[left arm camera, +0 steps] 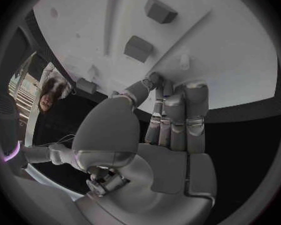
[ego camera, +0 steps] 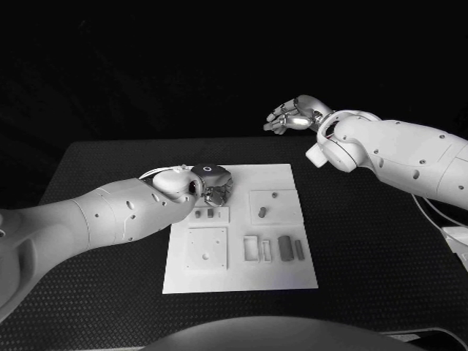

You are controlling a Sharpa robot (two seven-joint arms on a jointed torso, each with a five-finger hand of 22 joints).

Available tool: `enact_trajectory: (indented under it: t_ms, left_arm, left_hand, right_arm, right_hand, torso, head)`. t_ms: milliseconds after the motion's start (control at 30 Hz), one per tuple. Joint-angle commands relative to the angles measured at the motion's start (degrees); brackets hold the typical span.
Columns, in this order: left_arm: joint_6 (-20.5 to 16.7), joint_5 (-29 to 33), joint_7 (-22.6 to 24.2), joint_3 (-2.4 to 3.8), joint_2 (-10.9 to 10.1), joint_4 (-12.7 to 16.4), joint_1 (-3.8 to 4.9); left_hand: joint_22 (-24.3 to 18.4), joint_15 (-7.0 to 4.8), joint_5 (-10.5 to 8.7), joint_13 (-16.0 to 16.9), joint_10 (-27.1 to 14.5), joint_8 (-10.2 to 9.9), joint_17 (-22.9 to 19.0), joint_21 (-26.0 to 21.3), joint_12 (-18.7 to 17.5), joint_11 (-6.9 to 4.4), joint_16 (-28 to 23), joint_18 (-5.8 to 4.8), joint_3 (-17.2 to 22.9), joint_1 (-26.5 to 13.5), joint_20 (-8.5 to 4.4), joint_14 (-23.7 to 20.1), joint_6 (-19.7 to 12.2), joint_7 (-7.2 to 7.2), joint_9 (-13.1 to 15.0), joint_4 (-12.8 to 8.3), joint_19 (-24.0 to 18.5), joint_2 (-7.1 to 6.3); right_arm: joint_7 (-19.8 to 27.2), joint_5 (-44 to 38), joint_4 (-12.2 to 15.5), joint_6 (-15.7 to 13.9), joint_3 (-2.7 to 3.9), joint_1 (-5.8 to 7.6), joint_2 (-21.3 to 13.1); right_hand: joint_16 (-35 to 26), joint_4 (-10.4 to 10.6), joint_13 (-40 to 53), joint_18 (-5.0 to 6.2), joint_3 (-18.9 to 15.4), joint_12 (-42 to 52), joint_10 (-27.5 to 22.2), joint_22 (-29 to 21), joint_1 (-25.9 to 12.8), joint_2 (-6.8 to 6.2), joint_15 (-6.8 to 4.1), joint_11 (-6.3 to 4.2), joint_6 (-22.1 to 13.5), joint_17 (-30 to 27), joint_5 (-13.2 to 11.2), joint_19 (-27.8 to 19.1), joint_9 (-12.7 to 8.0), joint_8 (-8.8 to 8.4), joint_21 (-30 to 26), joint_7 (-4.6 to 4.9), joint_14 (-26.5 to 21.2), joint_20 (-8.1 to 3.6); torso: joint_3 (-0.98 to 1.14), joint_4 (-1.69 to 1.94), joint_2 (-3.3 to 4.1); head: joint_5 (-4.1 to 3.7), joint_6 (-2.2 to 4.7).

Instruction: Assemble the parts on the task board

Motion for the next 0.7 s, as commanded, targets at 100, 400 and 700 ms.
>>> enact_trajectory:
  t_ms: [100, 400, 700]
  left_arm:
    - [1.53, -0.19, -0.46, -0.36, 0.04, -0.29, -0.75]
    - [-0.20, 2.41, -0.28, -0.32, -0.95, 0.94, -0.75]
    - [-3.01, 4.26, 0.62, -0.19, -1.64, 1.71, -0.73]
  left_hand:
    - [0.14, -0.49, 0.32, -0.05, 1.15, 0.39, -0.26, 0.20, 0.15, 0.10, 0.29, 5.88, 0.87, 0.28, -0.52, 0.01, 0.77, 0.08, -0.01, 0.18, -0.18, 1.06]
    - [0.23, -0.74, -0.16, 0.01, 2.27, 0.75, -0.63, 0.12, 0.18, -0.16, 0.40, 5.69, 2.02, 0.65, -0.72, 0.02, 1.59, 0.00, -0.01, 0.61, -0.06, 1.52]
    - [0.28, -0.83, -0.25, 0.00, 2.56, 0.82, -0.80, 0.10, 0.08, -0.25, 0.48, 5.63, 2.06, 0.33, -0.85, 0.03, 1.75, -0.05, -0.02, 0.87, 0.02, 1.34]
  right_arm:
    - [0.52, -0.20, 0.06, 0.21, 0.05, 0.02, -0.10]
    - [0.51, -0.20, 0.02, 0.25, 0.05, 0.02, -0.13]
    - [0.46, -0.20, -0.05, 0.37, 0.05, 0.02, -0.16]
  right_hand:
    - [-0.37, -0.01, -0.10, 0.97, -0.33, 0.28, 0.25, 0.08, 0.27, 0.22, -0.09, 0.01, -0.33, -0.07, -0.15, -0.02, -0.06, 0.27, -0.29, 1.52, -0.48, 0.32]
    - [-0.37, 0.00, -0.13, 0.98, -0.34, 0.30, 0.26, 0.09, 0.25, 0.23, -0.09, 0.00, -0.32, -0.07, -0.15, -0.02, -0.06, 0.29, -0.30, 1.52, -0.48, 0.33]
    - [-0.37, -0.01, -0.17, 0.99, -0.36, 0.33, 0.28, 0.10, 0.22, 0.22, -0.10, 0.00, -0.30, -0.07, -0.15, -0.02, -0.07, 0.31, -0.32, 1.50, -0.49, 0.35]
  torso:
    - [-0.03, 0.03, 0.01]
    - [-0.02, 0.03, -0.01]
    - [-0.02, 0.06, -0.04]
  head:
    - [0.06, 0.52]
    - [0.08, 0.72]
    - [0.09, 0.77]
